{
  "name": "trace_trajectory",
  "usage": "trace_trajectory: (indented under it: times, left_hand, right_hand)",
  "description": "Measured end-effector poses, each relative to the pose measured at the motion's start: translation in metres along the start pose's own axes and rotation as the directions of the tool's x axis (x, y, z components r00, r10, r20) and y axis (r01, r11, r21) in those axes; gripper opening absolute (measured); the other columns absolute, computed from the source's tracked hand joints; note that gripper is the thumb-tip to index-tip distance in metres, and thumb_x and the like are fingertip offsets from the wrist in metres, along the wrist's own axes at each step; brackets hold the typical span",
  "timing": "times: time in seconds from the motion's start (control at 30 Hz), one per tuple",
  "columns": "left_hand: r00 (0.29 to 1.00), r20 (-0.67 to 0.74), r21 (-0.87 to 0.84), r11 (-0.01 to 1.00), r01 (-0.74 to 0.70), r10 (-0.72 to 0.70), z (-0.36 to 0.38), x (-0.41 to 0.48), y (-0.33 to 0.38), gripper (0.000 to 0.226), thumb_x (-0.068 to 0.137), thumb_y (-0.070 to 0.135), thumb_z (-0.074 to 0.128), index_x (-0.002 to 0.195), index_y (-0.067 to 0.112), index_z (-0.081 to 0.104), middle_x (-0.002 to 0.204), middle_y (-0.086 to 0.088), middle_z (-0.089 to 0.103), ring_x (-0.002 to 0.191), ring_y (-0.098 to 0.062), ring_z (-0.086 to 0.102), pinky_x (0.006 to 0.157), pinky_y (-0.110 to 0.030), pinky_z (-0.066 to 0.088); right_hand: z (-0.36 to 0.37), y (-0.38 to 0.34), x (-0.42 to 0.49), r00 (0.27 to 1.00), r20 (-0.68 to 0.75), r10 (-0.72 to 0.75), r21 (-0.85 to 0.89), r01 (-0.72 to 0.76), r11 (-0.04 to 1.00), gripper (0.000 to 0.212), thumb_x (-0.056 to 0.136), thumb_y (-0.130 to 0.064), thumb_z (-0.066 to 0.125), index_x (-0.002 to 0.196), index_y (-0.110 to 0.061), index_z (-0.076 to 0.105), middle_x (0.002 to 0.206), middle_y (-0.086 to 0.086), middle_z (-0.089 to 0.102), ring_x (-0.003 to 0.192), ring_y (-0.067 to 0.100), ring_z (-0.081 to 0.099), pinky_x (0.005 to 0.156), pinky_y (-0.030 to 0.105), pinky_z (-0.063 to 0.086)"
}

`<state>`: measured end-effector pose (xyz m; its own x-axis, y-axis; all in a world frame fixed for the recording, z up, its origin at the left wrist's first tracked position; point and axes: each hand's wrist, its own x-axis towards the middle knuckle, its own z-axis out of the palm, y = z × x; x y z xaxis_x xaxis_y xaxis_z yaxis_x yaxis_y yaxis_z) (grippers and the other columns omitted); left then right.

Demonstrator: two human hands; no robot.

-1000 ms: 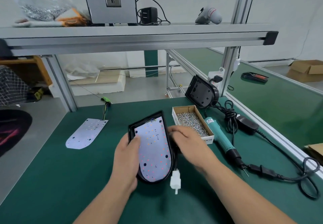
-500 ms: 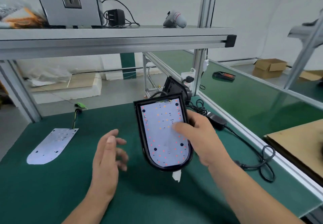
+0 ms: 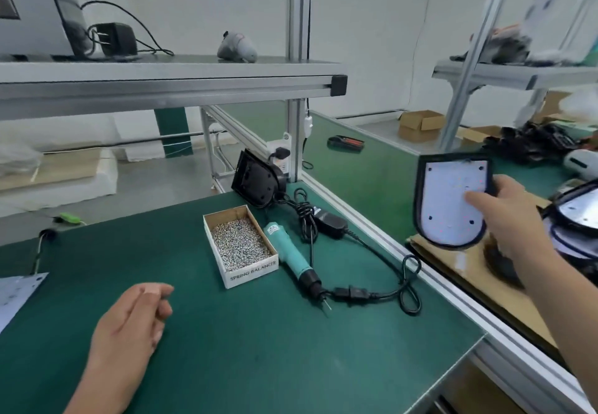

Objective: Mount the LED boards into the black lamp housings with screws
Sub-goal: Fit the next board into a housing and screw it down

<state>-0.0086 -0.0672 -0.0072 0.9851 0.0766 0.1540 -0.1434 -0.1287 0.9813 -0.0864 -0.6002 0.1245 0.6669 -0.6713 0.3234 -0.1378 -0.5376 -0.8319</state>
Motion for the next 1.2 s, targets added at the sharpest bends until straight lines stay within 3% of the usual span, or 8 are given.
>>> trace_trajectory:
  times: [0.2, 0.3, 0.43, 0.6, 0.7, 0.83, 0.97, 1.2]
  left_hand:
    - [1.000, 0.029, 0.037, 0.999, -0.008, 0.007, -0.002, 0.000, 0.000, 0.032, 0.111, 0.030, 0.048, 0.093, 0.034, 0.075, 0.078, -0.001, 0.067, 0.052, -0.013, 0.047, 0.044, -0.022, 0.037]
    - [1.000, 0.025, 0.043, 0.999, -0.008, 0.007, -0.003, 0.000, -0.001, 0.030, 0.111, 0.029, 0.051, 0.094, 0.032, 0.075, 0.079, -0.002, 0.067, 0.051, -0.013, 0.048, 0.043, -0.021, 0.037]
    - [1.000, 0.030, 0.042, 0.999, 0.007, -0.008, -0.004, 0.001, -0.001, 0.028, 0.110, 0.028, 0.053, 0.095, 0.032, 0.075, 0.080, -0.005, 0.067, 0.052, -0.015, 0.048, 0.045, -0.022, 0.038]
    - [0.999, 0.023, 0.045, 0.999, 0.024, -0.025, -0.002, 0.001, 0.000, 0.026, 0.109, 0.028, 0.054, 0.096, 0.033, 0.075, 0.080, -0.002, 0.068, 0.054, -0.014, 0.050, 0.046, -0.025, 0.040]
    - [0.999, 0.029, 0.039, 0.999, 0.033, -0.034, -0.001, -0.001, 0.002, 0.024, 0.109, 0.029, 0.054, 0.098, 0.031, 0.075, 0.080, -0.001, 0.068, 0.055, -0.013, 0.050, 0.046, -0.026, 0.041]
    - [0.998, 0.031, 0.033, 0.998, 0.049, -0.050, 0.000, -0.003, 0.005, 0.024, 0.108, 0.029, 0.055, 0.096, 0.031, 0.075, 0.078, -0.001, 0.067, 0.055, -0.013, 0.049, 0.046, -0.025, 0.040]
    - [0.998, 0.051, 0.016, 0.999, 0.034, -0.035, 0.002, -0.006, 0.010, 0.019, 0.103, 0.039, 0.059, 0.095, 0.030, 0.074, 0.079, -0.001, 0.067, 0.056, -0.013, 0.048, 0.049, -0.024, 0.041]
    - [0.998, 0.057, -0.024, 0.999, 0.043, -0.041, 0.001, -0.004, 0.012, 0.042, 0.080, 0.064, 0.053, 0.092, 0.027, 0.070, 0.079, -0.004, 0.067, 0.057, -0.015, 0.047, 0.051, -0.025, 0.041]
  right_hand:
    - [-0.028, 0.056, 0.039, 0.993, -0.032, 0.113, -0.415, -0.117, 0.902, 0.033, 0.084, 0.001, 0.068, 0.067, -0.005, 0.041, 0.058, 0.016, 0.042, 0.056, 0.026, 0.039, 0.058, 0.038, 0.026]
    - [-0.024, 0.067, 0.047, 0.993, -0.069, 0.099, -0.488, -0.120, 0.864, 0.029, 0.081, 0.000, 0.070, 0.066, 0.000, 0.044, 0.054, 0.021, 0.050, 0.049, 0.029, 0.046, 0.052, 0.035, 0.034]
    - [-0.018, 0.074, 0.053, 0.997, -0.076, -0.013, -0.658, -0.040, 0.752, 0.037, 0.079, -0.010, 0.074, 0.092, -0.009, 0.039, 0.083, 0.017, 0.053, 0.071, 0.036, 0.054, 0.060, 0.043, 0.046]
    - [-0.019, 0.080, 0.062, 0.988, -0.017, -0.150, -0.818, 0.072, 0.570, 0.075, 0.081, -0.031, 0.083, 0.145, -0.018, 0.047, 0.141, 0.024, 0.045, 0.130, 0.050, 0.040, 0.105, 0.063, 0.042]
    - [-0.008, 0.071, 0.062, 0.962, 0.037, -0.270, -0.819, 0.184, 0.543, 0.057, 0.088, -0.045, 0.072, 0.136, -0.017, 0.066, 0.153, 0.026, 0.045, 0.139, 0.049, 0.034, 0.115, 0.064, 0.033]
    - [0.026, 0.031, 0.035, 0.910, 0.083, -0.407, -0.724, 0.335, 0.602, 0.050, 0.100, -0.054, 0.049, 0.119, -0.016, 0.075, 0.123, 0.017, 0.068, 0.120, 0.041, 0.052, 0.103, 0.055, 0.045]
    - [0.091, -0.025, -0.011, 0.826, 0.185, -0.532, -0.508, 0.544, 0.668, 0.020, 0.099, -0.038, 0.061, 0.104, -0.024, 0.075, 0.101, -0.004, 0.067, 0.083, 0.021, 0.062, 0.071, 0.036, 0.053]
    - [0.258, -0.127, -0.005, 0.658, 0.397, -0.639, -0.344, 0.753, 0.561, 0.022, 0.102, -0.034, 0.062, 0.117, -0.019, 0.070, 0.111, 0.002, 0.066, 0.091, 0.028, 0.065, 0.071, 0.039, 0.055]
